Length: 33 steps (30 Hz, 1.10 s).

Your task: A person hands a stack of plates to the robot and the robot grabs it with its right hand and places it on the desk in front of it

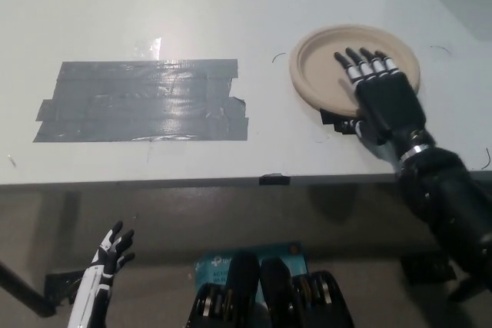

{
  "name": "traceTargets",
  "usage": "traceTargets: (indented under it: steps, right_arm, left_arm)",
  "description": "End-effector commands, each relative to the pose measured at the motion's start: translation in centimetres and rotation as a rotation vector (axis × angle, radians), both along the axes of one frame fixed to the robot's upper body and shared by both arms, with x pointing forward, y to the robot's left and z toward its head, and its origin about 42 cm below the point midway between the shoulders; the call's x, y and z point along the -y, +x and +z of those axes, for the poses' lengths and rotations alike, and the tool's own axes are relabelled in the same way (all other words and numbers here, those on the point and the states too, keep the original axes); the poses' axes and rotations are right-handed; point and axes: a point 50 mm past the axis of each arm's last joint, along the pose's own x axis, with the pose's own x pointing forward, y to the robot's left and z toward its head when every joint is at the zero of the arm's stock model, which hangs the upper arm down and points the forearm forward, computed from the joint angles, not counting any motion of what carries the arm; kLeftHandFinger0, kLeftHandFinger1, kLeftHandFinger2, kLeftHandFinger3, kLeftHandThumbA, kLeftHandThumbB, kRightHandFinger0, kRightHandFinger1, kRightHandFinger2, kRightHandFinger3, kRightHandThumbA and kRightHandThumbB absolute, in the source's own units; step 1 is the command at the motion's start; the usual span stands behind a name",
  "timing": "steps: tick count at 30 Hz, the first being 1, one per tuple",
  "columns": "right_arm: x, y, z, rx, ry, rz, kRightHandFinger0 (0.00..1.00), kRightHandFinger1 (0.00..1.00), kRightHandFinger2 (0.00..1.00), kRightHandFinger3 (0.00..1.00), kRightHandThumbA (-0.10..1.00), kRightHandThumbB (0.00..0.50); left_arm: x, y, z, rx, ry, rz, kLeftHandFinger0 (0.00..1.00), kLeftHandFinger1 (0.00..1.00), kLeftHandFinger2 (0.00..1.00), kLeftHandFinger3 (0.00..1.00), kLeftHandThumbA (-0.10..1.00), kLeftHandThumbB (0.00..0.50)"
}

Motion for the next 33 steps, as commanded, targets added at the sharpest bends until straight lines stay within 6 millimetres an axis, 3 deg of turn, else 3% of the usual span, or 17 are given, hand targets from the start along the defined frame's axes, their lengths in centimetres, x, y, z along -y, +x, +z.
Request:
traceTargets:
  steps: [1, 4, 5, 7, 9, 10, 12, 13, 14, 18, 24, 27, 29, 32, 33]
  right_arm:
    - [2.6, -8.5, 22.4, -0.764, 0.304, 0.545, 1.00, 1.00, 1.00, 1.00, 0.71, 0.500]
    - [3.2, -10.8, 24.3, -0.788, 0.363, 0.680, 1.00, 1.00, 1.00, 1.00, 0.66, 0.500]
    - [3.3, -11.3, 24.8, -0.778, 0.378, 0.712, 1.00, 1.00, 1.00, 1.00, 0.68, 0.500]
    - [3.6, -12.9, 26.0, -0.732, 0.418, 0.794, 1.00, 1.00, 1.00, 1.00, 0.76, 0.500]
    - [4.3, -15.0, 27.5, -0.611, 0.497, 0.901, 1.00, 1.00, 1.00, 1.00, 0.96, 0.500]
    - [4.4, -15.5, 27.8, -0.580, 0.513, 0.918, 1.00, 1.00, 1.00, 1.00, 0.99, 0.500]
    - [4.9, -16.9, 29.0, -0.538, 0.573, 0.999, 1.00, 1.00, 1.00, 1.00, 0.96, 0.500]
    - [5.2, -17.5, 29.4, -0.490, 0.594, 1.027, 1.00, 1.00, 1.00, 1.00, 1.00, 0.500]
    - [5.7, -18.7, 30.2, -0.377, 0.632, 1.066, 1.00, 1.00, 1.00, 1.00, 1.00, 0.500]
    - [6.5, -21.8, 31.2, -0.213, 0.745, 1.148, 1.00, 1.00, 1.00, 1.00, 1.00, 0.500]
    - [6.2, -25.2, 30.5, -0.094, 0.806, 1.235, 1.00, 1.00, 1.00, 1.00, 1.00, 0.500]
    - [6.0, -25.7, 30.1, -0.095, 0.807, 1.251, 1.00, 1.00, 1.00, 1.00, 1.00, 0.500]
    - [5.4, -26.7, 28.7, -0.063, 0.820, 1.255, 1.00, 1.00, 1.00, 1.00, 0.93, 0.500]
    - [5.0, -27.8, 27.2, -0.040, 0.857, 1.250, 1.00, 1.00, 1.00, 1.00, 0.83, 0.478]
    - [4.8, -28.2, 26.3, -0.037, 0.894, 1.270, 1.00, 1.00, 1.00, 1.00, 0.83, 0.495]
  left_arm:
    - [-0.8, 1.1, 1.5, 0.067, 0.029, -0.023, 0.93, 0.96, 0.92, 1.00, 1.00, 0.118]
    - [-0.9, 1.1, 1.6, 0.066, 0.024, -0.023, 0.93, 0.96, 0.92, 1.00, 1.00, 0.117]
    - [-0.9, 1.2, 1.6, 0.065, 0.023, -0.024, 0.93, 0.96, 0.92, 1.00, 1.00, 0.118]
    - [-0.9, 1.3, 1.6, 0.064, 0.021, -0.023, 0.93, 0.96, 0.92, 1.00, 1.00, 0.122]
    - [-0.8, 1.7, 1.8, 0.067, 0.010, -0.029, 0.93, 0.96, 0.92, 1.00, 1.00, 0.121]
    - [-0.7, 1.8, 1.8, 0.069, 0.008, -0.031, 0.93, 0.96, 0.92, 1.00, 1.00, 0.120]
    - [-0.5, 2.5, 2.1, 0.080, 0.001, -0.039, 0.93, 0.95, 0.92, 1.00, 1.00, 0.119]
    - [-0.4, 2.6, 2.2, 0.076, -0.003, -0.038, 0.93, 0.95, 0.92, 1.00, 1.00, 0.132]
    - [-0.4, 3.1, 2.5, 0.079, -0.005, -0.039, 0.94, 0.96, 0.92, 1.00, 1.00, 0.139]
    - [0.0, 4.4, 3.2, 0.100, 0.005, -0.043, 0.94, 0.97, 0.93, 1.00, 1.00, 0.128]
    - [0.4, 6.1, 4.0, 0.122, 0.002, -0.062, 0.95, 0.99, 0.97, 1.00, 1.00, 0.123]
    - [0.4, 6.1, 4.0, 0.124, 0.005, -0.064, 0.94, 0.99, 0.97, 1.00, 1.00, 0.122]
    - [0.4, 6.4, 4.0, 0.117, 0.007, -0.066, 0.98, 1.00, 0.99, 1.00, 1.00, 0.143]
    - [0.5, 6.4, 4.1, 0.114, 0.009, -0.066, 0.98, 1.00, 1.00, 1.00, 1.00, 0.133]
    - [0.6, 6.4, 4.0, 0.114, 0.008, -0.069, 0.97, 1.00, 1.00, 1.00, 1.00, 0.124]
